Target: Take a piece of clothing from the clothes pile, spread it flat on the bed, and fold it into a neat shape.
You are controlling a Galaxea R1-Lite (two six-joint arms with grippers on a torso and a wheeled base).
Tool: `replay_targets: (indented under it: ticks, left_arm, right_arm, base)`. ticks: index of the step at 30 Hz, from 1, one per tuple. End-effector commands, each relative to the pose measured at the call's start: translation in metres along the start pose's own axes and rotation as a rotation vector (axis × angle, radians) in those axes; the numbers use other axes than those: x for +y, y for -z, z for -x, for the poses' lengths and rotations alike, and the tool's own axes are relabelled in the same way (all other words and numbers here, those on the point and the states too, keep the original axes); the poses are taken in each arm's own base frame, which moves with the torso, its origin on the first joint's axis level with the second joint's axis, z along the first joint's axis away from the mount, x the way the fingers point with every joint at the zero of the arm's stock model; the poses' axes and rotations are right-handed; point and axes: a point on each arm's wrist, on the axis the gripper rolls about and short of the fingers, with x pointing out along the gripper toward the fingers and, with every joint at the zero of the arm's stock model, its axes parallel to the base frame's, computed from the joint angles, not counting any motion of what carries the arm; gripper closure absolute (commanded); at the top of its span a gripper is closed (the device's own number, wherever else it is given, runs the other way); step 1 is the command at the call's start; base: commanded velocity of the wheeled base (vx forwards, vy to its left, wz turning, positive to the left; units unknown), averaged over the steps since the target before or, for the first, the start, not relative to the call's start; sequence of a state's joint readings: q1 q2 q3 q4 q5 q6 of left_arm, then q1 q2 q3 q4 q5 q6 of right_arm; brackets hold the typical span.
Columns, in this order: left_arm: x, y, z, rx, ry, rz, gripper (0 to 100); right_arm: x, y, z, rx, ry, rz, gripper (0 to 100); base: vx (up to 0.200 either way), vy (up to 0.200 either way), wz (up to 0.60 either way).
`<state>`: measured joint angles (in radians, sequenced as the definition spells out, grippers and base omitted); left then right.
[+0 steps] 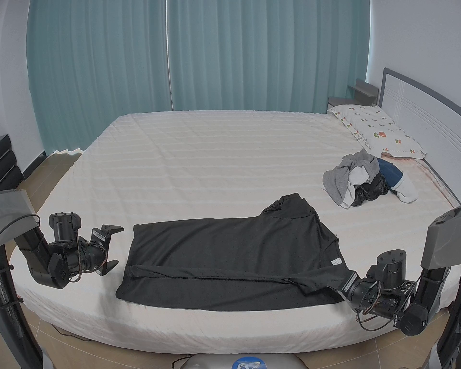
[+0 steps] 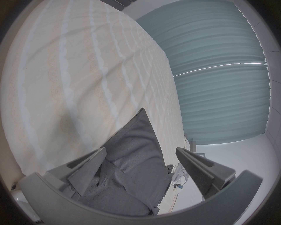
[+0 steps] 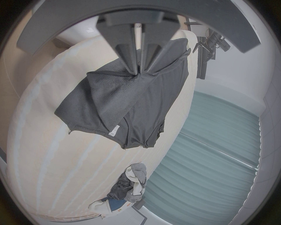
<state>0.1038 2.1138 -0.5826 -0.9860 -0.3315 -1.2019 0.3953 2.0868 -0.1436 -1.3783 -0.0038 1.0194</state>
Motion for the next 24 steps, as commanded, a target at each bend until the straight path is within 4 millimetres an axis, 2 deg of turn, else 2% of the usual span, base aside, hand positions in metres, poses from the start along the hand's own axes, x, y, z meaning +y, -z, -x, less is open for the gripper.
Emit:
replay_targets:
  ticks: [1,8,14,16,19,21,24]
  left_arm:
    - [0.0,-0.001,0.0,-0.002,0.0,0.001,0]
    - [0.0,0.0,0.0,-0.001,0.001,0.001,0]
    - [0.0,-0.001,0.0,-0.003,0.002,0.001,0]
    - [0.0,-0.001,-0.001,-0.003,0.001,0.0,0]
    - [0.0,-0.001,-0.001,-0.004,0.001,-0.001,0]
    - [0.0,0.0,0.0,-0.004,-0.001,-0.001,0]
    - [0.0,0.0,0.0,-0.003,-0.002,0.0,0]
  right_arm:
    - [-0.003,0.003,0.002,0.012,0.017,0.024,0]
    - [-0.002,-0.003,0.002,-0.021,0.009,0.025,0]
    - [-0.01,-0.03,-0.008,-0.114,0.033,0.018,0]
    - [-0.019,-0.038,-0.018,-0.126,0.053,0.018,0]
    - [-0.025,-0.039,-0.029,-0.122,0.071,0.015,0]
    - [-0.034,-0.037,-0.046,-0.111,0.097,0.012,0]
    - [-0.038,-0.04,-0.055,-0.121,0.093,0.009,0]
  base:
    - [0.0,0.0,0.0]
    - [0.0,0.0,0.0]
    - [0.0,0.0,0.0]
    - [0.0,0.0,0.0]
    - [0.0,0.0,0.0]
    - [0.0,0.0,0.0]
    - [0.0,0.0,0.0]
